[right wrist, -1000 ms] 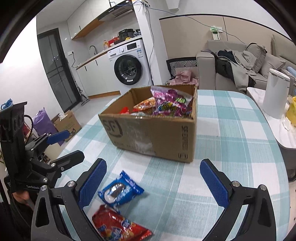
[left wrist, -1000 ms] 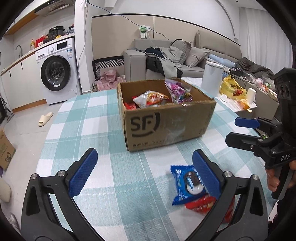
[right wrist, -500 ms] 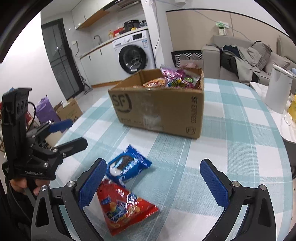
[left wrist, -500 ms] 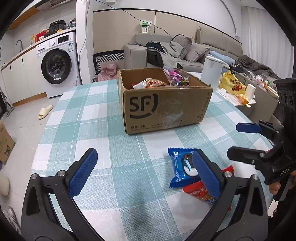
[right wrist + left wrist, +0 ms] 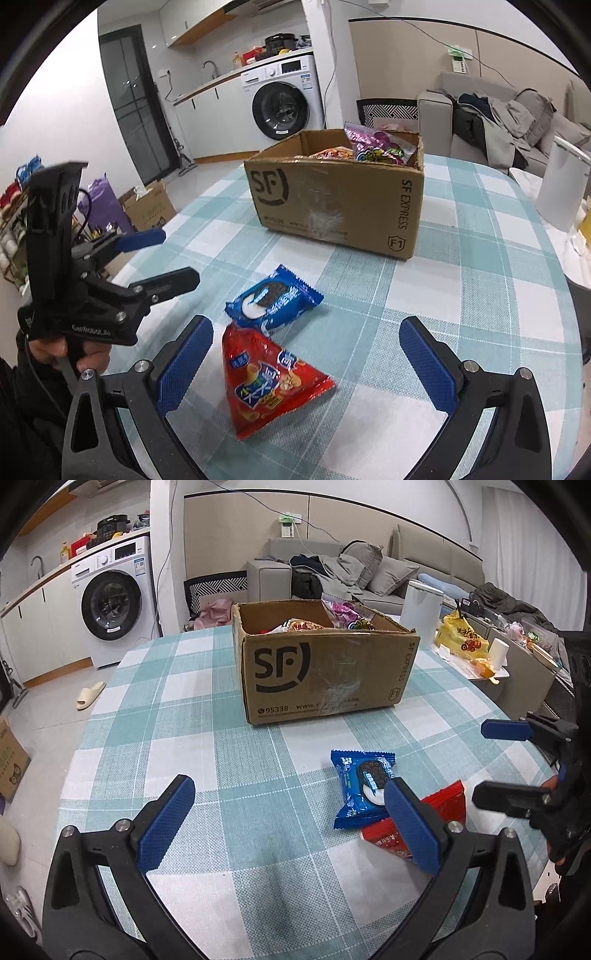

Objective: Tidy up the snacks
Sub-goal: 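Move both open grippers back toward the blue Oreo pack and red chip bag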

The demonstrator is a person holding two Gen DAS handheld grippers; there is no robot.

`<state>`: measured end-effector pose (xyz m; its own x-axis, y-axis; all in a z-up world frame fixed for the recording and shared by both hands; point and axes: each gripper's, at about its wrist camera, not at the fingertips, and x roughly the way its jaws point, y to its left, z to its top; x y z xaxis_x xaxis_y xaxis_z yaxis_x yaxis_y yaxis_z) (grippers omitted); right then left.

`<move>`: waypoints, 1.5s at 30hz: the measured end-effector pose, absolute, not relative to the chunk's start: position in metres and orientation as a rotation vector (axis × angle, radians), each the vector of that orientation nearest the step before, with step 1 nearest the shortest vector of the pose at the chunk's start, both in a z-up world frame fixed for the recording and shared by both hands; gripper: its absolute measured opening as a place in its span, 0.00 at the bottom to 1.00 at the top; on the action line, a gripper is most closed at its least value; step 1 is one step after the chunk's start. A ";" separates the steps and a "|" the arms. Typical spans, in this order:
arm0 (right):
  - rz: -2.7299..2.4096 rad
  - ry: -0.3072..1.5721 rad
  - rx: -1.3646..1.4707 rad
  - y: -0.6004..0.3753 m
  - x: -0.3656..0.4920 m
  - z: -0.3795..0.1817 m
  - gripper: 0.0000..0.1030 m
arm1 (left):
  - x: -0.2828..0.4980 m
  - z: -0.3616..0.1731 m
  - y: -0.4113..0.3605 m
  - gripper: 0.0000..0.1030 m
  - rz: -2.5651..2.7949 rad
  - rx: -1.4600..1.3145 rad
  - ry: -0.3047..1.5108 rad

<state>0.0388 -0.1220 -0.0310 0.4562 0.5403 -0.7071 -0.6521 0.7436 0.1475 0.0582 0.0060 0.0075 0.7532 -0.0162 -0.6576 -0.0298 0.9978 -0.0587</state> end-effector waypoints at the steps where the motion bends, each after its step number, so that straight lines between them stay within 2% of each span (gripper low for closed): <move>1: 0.750 0.828 -0.165 -0.120 0.039 -0.035 1.00 | 0.057 0.007 0.005 0.99 0.006 -0.066 0.719; 15: 0.767 0.946 -0.288 -0.097 0.036 -0.080 1.00 | 0.066 -0.012 -0.010 0.99 -0.018 -0.039 0.767; 34: 0.604 0.985 -0.218 -0.126 0.067 -0.087 1.00 | 0.091 -0.043 -0.009 0.99 -0.020 -0.086 0.837; 45: 0.455 0.982 -0.064 -0.164 0.095 -0.084 1.00 | 0.115 -0.044 -0.018 0.99 -0.046 -0.087 0.850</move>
<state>0.0949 -0.1636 -0.0837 0.4691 0.3426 -0.8140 -0.3996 0.9043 0.1504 0.1150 -0.0177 -0.0441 0.6594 -0.0757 -0.7479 0.0064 0.9954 -0.0952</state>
